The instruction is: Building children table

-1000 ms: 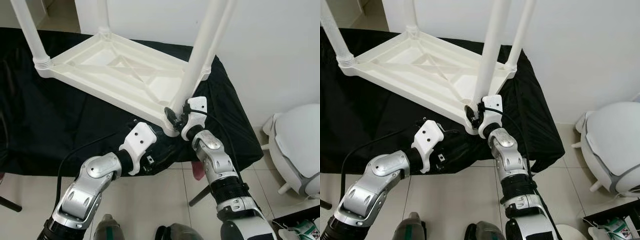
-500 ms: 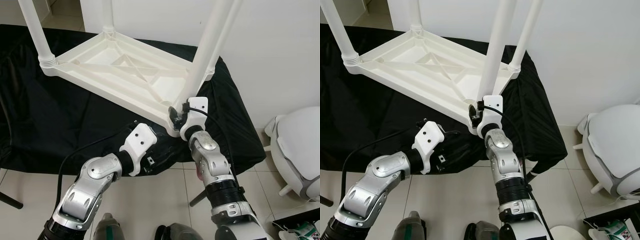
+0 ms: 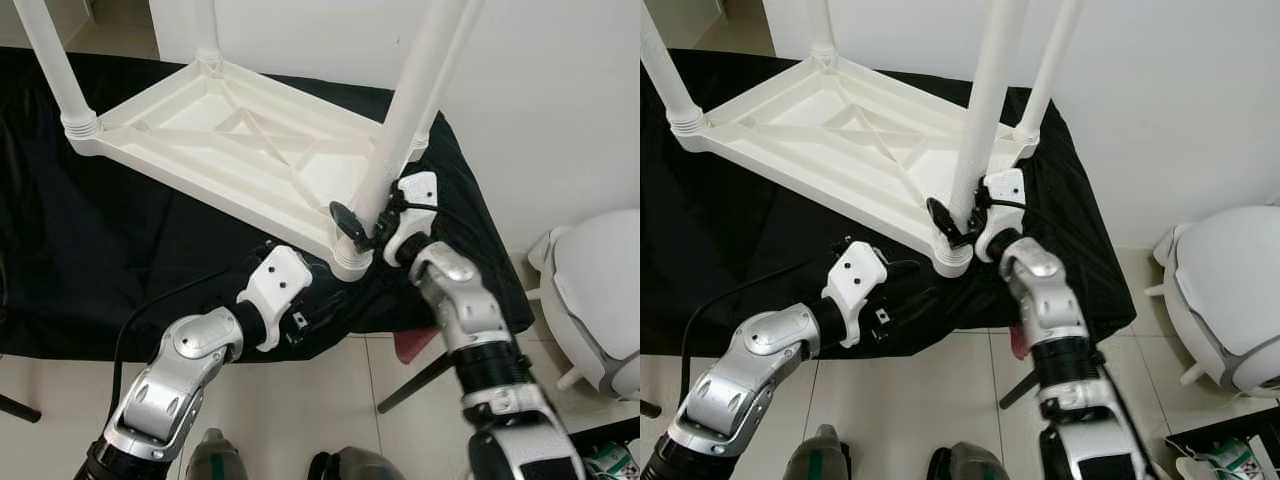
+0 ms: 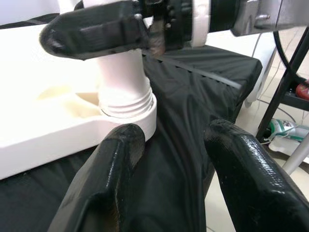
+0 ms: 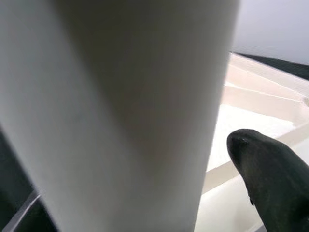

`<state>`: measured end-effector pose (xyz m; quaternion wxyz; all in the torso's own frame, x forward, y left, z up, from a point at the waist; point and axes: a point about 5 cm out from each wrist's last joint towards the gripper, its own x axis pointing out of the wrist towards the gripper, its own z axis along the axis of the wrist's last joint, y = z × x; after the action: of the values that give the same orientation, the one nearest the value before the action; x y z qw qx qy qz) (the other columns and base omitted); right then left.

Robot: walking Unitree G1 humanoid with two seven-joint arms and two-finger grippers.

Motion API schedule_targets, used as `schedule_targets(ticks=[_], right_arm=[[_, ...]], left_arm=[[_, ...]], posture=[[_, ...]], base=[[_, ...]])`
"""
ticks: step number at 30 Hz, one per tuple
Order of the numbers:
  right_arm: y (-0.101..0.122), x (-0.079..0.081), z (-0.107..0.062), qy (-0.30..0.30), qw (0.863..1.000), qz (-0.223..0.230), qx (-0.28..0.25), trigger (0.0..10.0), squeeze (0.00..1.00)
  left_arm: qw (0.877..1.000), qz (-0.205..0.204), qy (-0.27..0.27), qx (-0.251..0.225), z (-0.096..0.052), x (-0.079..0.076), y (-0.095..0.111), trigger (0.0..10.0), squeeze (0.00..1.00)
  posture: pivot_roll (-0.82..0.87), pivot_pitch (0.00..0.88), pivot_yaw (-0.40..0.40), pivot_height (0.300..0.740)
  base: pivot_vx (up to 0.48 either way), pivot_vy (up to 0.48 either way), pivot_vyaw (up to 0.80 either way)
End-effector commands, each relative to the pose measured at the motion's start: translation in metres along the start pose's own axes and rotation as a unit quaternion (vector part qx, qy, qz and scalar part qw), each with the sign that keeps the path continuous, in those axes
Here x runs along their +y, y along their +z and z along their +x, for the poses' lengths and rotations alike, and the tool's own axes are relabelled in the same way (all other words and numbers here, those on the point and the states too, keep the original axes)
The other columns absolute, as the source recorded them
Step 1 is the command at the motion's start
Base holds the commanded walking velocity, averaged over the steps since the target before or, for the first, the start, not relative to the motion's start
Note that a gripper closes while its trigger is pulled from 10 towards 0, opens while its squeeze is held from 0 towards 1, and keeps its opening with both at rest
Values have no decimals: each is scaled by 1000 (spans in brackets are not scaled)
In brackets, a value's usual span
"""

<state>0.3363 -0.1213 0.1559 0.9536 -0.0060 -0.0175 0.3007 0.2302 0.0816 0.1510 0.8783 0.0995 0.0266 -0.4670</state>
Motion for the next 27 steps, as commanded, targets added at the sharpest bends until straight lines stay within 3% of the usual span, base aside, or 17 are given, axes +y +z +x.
schedule_targets(ticks=[1,3,6,7,9,10,18,19,20,21,27], right_arm=[[-1,-11,-4,-9,1000,-10,14,10000,0],[-3,-12,-5,52,998,-25,18,10000,0],[-4,-12,-5,77,996,-31,21,10000,0],[-7,-10,-4,121,992,-35,28,10000,0],[-7,-10,-4,121,992,-35,28,10000,0],[-11,-9,-4,159,986,-37,43,10000,0],[-18,-11,-5,190,979,-38,62,10000,0],[-19,-12,-5,198,977,-34,64,5373,0],[-19,-12,-5,198,977,-34,64,5373,0],[-19,-15,-6,199,977,-32,64,0,0],[-20,-23,-8,194,979,-31,59,0,0]], left_arm=[[1000,2,5,-3,1,-1,2,10000,0],[1000,2,3,-2,1,-2,2,10000,0],[1000,2,1,-2,1,-2,2,10000,0],[1000,1,0,-1,0,-2,2,10000,0],[1000,1,0,-1,0,-2,2,10000,0],[1000,2,-1,0,0,-2,2,10000,0],[1000,2,-2,1,-1,-2,3,10000,0],[1000,2,-2,1,-2,-2,3,10000,0],[1000,2,-2,1,-2,-2,3,10000,0],[1000,2,-3,2,-2,-2,3,10000,0],[1000,2,-4,3,-2,-2,2,10000,0]], posture=[[52,1,-104,740],[51,3,-98,740],[52,4,-94,740],[52,4,-94,740],[52,4,-94,740],[58,2,-88,740],[61,3,-89,740],[62,3,-88,740],[62,3,-88,740],[60,3,-86,740],[57,4,-87,740]], base=[[0,0,0],[0,0,0],[0,0,0],[0,0,0],[0,0,0],[0,0,0],[0,0,0],[0,0,0],[0,0,0],[0,0,0],[0,0,0]])
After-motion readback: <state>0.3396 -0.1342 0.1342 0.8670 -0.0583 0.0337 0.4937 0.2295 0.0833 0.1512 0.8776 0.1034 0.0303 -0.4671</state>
